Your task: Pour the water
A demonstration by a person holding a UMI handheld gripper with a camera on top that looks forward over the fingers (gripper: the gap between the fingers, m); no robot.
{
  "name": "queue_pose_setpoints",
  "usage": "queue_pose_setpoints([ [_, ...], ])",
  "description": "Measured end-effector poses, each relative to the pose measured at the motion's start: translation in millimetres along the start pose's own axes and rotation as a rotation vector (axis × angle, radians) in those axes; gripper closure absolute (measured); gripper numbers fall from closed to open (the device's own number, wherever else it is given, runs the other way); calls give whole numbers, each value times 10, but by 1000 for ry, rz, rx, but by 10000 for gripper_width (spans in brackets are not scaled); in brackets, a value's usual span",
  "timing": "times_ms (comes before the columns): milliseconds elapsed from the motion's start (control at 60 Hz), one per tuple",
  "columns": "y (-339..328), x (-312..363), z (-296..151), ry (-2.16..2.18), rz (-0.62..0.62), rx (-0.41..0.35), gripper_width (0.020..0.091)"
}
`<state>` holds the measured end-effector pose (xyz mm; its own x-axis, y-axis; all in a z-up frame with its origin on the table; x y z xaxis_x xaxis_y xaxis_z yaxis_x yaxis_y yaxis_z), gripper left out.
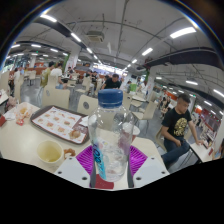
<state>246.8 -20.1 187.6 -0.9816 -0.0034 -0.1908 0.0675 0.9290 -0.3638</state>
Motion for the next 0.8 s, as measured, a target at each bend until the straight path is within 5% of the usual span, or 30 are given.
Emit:
queue_pose_setpoints([
  [383, 393, 99, 941, 195, -115, 94, 674],
  [550, 340, 52, 968, 264, -100, 53, 653],
  [717, 333, 56, 996, 260, -92, 112, 525],
  [800, 254, 65, 1053, 258, -89, 188, 247],
])
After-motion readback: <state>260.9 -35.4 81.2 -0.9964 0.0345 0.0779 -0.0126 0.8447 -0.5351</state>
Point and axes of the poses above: the point between the fingertips, and its own axes, seen from behind it with the camera up: x to the left, z down, y forward, the way the camera looks, the point moved 7 cm from there along -y, backward, against the way the camera looks, and after that the axes turned 5 degrees about y, right-handed, at the moved point
